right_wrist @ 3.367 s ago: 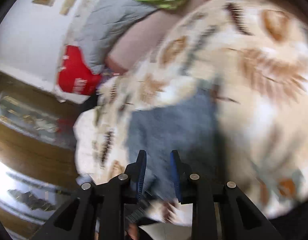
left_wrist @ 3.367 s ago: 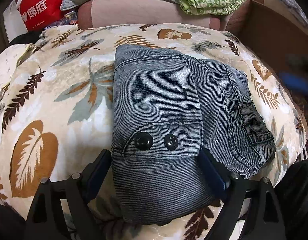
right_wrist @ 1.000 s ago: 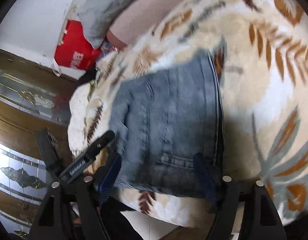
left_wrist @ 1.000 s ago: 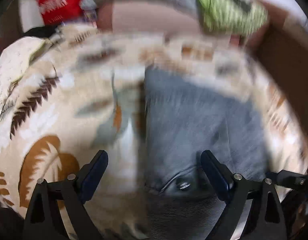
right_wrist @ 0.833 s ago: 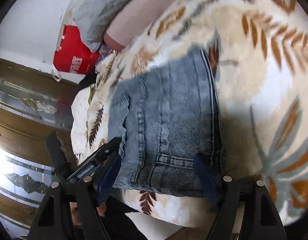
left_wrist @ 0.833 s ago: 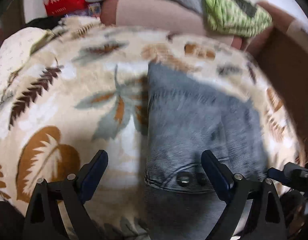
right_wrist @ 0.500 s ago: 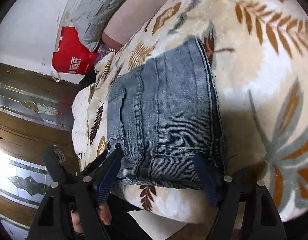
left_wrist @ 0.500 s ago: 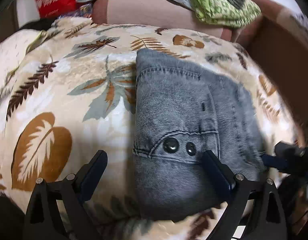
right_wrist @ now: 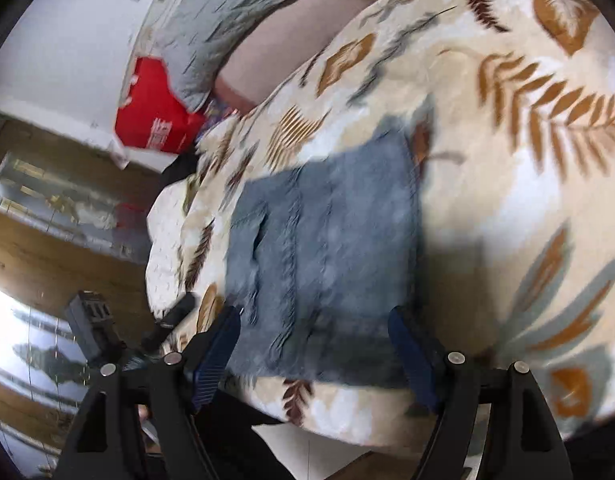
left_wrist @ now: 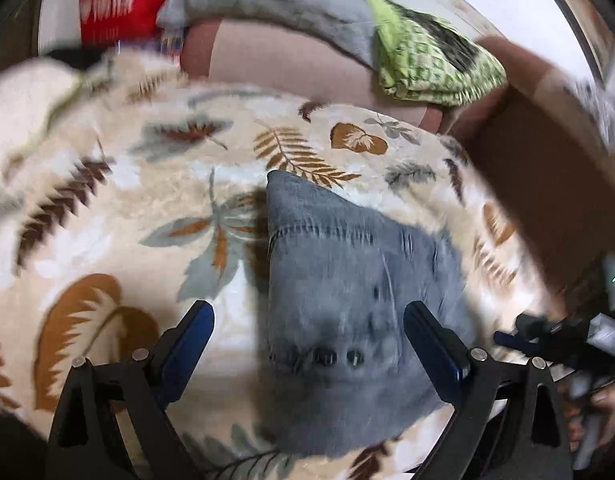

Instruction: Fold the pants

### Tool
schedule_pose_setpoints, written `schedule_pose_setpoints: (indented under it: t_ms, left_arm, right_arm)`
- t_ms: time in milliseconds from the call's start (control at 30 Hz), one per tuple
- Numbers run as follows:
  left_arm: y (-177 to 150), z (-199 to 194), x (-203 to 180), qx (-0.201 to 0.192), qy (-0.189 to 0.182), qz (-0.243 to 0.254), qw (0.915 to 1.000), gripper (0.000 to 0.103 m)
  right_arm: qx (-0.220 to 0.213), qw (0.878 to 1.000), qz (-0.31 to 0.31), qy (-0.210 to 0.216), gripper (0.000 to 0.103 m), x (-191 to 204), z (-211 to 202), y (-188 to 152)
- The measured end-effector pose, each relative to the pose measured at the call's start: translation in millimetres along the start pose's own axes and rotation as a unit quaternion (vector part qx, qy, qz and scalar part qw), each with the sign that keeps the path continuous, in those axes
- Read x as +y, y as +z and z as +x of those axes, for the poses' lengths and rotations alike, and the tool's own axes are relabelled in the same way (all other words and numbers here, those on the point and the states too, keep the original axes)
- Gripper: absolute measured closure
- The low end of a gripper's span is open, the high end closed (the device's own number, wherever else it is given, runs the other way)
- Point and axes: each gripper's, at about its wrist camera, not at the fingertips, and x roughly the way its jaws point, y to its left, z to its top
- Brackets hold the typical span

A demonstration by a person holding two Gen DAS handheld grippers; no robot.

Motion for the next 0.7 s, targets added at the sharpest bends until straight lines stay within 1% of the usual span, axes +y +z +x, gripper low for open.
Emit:
schedule_pose_setpoints:
  t_ms: [33, 67, 100, 133, 167, 200, 233, 333, 367, 400, 433, 467, 500, 533, 567, 600, 633, 667, 700]
  left_arm:
    - [8.2, 8.7, 8.1, 0.021, -0.032, -0.021, 0.9991, 0.007]
    - [15.2, 21.8, 17.3, 0.047, -0.055, -0.046, 0.9963, 0.007]
    - [18.2, 33.5, 21.5, 0.069, -0.06, -0.06, 0.994, 0.009]
    - [21.3, 46.6, 25.9, 0.091, -0.079, -0.072, 0.9901, 0.009]
    - [20.6, 53.6, 26.5, 0.104, -0.098, -0.081, 0.9864, 0.009]
    - [18.4, 58.9, 27.2, 0.116, -0.109, -0.091, 0.983, 0.01]
    - [18.2, 65.5, 28.2, 0.126, -0.116, -0.101, 0.9801, 0.011]
    - [17.0, 69.6, 22.5, 0.127, -0.132, -0.096, 0.9783, 0.011]
    - [15.9, 73.1, 20.1, 0.131, -0.131, -0.096, 0.978, 0.011]
    - [15.4, 77.2, 19.0, 0.132, -0.124, -0.095, 0.9788, 0.016]
    - [14.8, 81.7, 18.7, 0.135, -0.115, -0.092, 0.9799, 0.025]
    - [13.5, 86.4, 19.8, 0.141, -0.101, -0.087, 0.981, 0.032]
    - [11.9, 89.3, 20.2, 0.142, -0.089, -0.083, 0.9824, 0.042]
    - [11.3, 90.3, 21.3, 0.141, -0.084, -0.081, 0.9832, 0.045]
    - [11.7, 90.2, 21.5, 0.139, -0.084, -0.081, 0.9834, 0.046]
    - [11.7, 90.2, 21.8, 0.139, -0.079, -0.079, 0.9839, 0.053]
    - [11.9, 89.2, 19.9, 0.139, -0.072, -0.073, 0.985, 0.063]
    - [11.3, 87.2, 19.3, 0.137, -0.071, -0.068, 0.9857, 0.067]
    - [11.5, 84.4, 16.6, 0.132, -0.068, -0.06, 0.9871, 0.073]
  right_arm:
    - [0.003, 1.0, 0.01, -0.001, 0.024, -7.2, -0.8, 7.3]
    - [0.011, 1.0, 0.025, 0.007, 0.024, -18.5, 0.0, 17.7]
    - [0.02, 0.999, 0.038, 0.01, 0.024, -26.9, 2.7, 24.2]
    - [0.029, 0.998, 0.05, 0.009, 0.024, -33.9, 6.3, 29.6]
    - [0.042, 0.997, 0.058, 0.012, 0.024, -39.4, 11.4, 35.8]
    - [0.059, 0.996, 0.066, 0.029, 0.024, -43.6, 20.1, 40.4]
    - [0.068, 0.994, 0.072, 0.035, 0.024, -45.2, 24.3, 42.7]
    - [0.087, 0.994, 0.058, 0.028, 0.024, -43.9, 38.2, 47.8]
    - [0.091, 0.994, 0.064, 0.023, 0.024, -47.1, 44.4, 48.1]
    - [0.096, 0.992, 0.078, 0.023, 0.024, -53.5, 52.5, 48.3]
    - [0.095, 0.991, 0.083, 0.032, 0.023, -55.0, 55.4, 48.5]
    - [0.094, 0.992, 0.079, 0.033, 0.023, -52.9, 57.0, 48.9]
    - [0.095, 0.993, 0.067, 0.022, 0.023, -48.0, 58.5, 49.2]
    - [0.096, 0.994, 0.055, 0.008, 0.024, -42.8, 60.7, 48.7]
    - [0.098, 0.994, 0.045, -0.006, 0.025, -38.3, 64.1, 47.7]
    - [0.099, 0.994, 0.034, -0.02, 0.027, -33.3, 67.4, 47.2]
    - [0.098, 0.994, 0.022, -0.038, 0.045, -27.9, 69.6, 46.2]
    - [0.1, 0.994, 0.019, -0.049, 0.065, -25.6, 72.6, 45.5]
    - [0.097, 0.993, 0.013, -0.06, 0.069, -21.9, 71.8, 41.9]
